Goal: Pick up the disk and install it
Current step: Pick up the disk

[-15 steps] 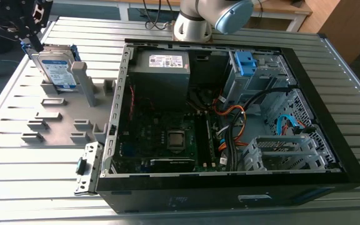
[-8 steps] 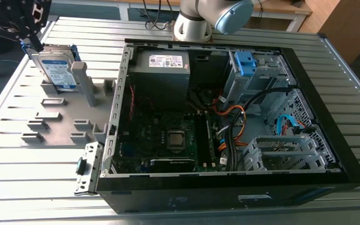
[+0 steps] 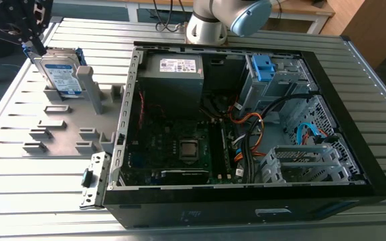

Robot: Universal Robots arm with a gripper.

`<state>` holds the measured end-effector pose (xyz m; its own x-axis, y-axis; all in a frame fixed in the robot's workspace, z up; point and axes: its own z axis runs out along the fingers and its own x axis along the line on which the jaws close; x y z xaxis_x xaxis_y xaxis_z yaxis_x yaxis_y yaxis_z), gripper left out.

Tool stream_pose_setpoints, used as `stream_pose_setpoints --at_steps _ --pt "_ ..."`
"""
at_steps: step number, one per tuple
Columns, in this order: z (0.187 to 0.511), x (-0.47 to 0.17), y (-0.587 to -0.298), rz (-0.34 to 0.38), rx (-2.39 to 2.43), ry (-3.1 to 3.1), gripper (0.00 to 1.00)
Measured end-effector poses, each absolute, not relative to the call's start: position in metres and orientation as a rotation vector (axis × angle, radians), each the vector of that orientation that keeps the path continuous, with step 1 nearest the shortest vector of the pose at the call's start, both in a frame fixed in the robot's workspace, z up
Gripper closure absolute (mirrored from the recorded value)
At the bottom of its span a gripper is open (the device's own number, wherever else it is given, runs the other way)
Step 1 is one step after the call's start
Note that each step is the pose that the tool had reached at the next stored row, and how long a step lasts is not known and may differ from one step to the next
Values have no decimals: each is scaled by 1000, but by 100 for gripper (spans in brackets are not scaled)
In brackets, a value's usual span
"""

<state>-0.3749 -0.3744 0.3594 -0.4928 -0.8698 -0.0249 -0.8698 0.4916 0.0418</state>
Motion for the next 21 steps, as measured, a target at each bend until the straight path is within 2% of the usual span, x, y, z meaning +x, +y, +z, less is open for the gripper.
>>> stream_pose_setpoints --at_steps 21 --pt "359 -375 -374 76 -1882 2521 89"
